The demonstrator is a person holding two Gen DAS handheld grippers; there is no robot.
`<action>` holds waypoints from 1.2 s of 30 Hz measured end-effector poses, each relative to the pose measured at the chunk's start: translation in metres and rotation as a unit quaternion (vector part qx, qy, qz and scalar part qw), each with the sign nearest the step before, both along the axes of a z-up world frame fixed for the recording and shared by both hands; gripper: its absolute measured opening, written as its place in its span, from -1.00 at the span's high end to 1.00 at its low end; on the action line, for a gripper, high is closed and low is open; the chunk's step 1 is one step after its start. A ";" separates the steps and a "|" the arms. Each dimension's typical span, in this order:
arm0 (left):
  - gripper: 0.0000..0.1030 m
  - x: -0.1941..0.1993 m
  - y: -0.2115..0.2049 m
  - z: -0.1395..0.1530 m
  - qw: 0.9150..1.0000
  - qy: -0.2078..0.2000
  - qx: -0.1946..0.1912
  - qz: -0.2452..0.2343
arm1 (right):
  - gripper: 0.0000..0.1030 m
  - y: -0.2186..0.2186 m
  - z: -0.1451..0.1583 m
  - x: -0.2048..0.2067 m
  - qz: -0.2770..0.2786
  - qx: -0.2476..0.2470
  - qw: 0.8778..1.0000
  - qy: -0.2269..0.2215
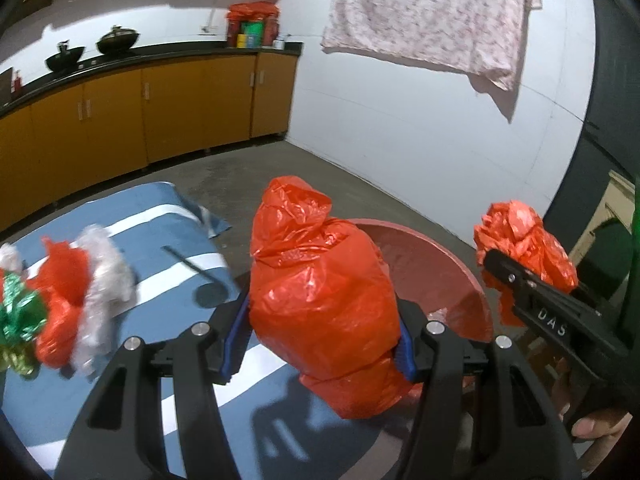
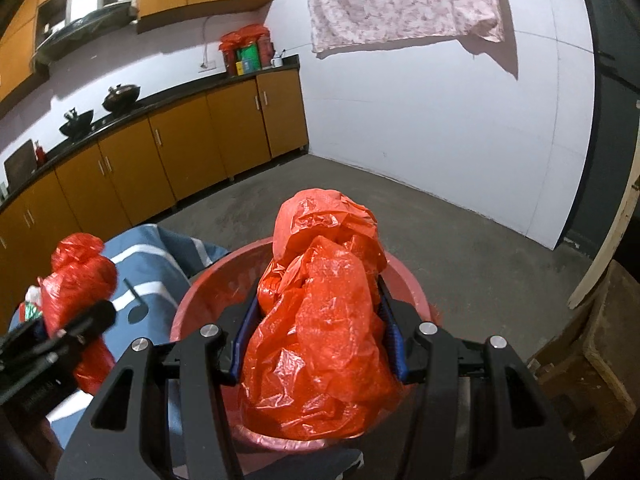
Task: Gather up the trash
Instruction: 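Carry both red bags over the red basket to drop them, then return both open tools to the bag pile on the bed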
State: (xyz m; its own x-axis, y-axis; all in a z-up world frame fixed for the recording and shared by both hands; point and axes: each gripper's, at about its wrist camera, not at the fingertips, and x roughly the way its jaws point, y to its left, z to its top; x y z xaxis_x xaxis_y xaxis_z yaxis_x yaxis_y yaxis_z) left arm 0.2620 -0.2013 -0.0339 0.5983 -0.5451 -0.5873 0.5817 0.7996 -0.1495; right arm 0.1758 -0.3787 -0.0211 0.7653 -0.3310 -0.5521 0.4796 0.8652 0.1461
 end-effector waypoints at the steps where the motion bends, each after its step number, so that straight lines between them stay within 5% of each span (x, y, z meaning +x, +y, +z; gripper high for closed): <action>1: -0.11 0.002 -0.006 -0.001 1.000 0.002 0.000 -0.003 | -0.03 -0.003 -0.001 0.002 -0.001 0.002 1.000 -0.001; 12: -0.11 0.019 -0.042 -0.019 0.999 0.021 0.005 -0.037 | -0.03 -0.018 -0.001 0.011 0.000 0.016 1.000 -0.019; 19: -0.38 0.026 -0.048 -0.026 0.999 0.034 0.007 -0.036 | -0.37 -0.023 0.004 0.009 0.005 0.036 0.998 -0.049; 26: -0.60 0.032 -0.014 -0.029 0.999 0.040 0.009 0.006 | -0.91 -0.023 0.007 -0.006 -0.037 0.013 0.997 -0.069; 36: -0.85 0.002 0.097 -0.018 0.989 -0.021 0.066 0.130 | -0.96 0.039 0.003 0.006 0.040 -0.044 0.998 -0.033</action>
State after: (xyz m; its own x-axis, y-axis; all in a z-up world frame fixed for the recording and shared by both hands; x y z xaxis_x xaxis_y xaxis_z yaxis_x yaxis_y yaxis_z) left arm 0.2639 -0.1043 -0.0518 0.7338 -0.2893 -0.6147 0.3575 0.9338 -0.0128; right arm 0.1817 -0.3392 -0.0184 0.8247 -0.3130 -0.4710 0.4007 0.9112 0.0961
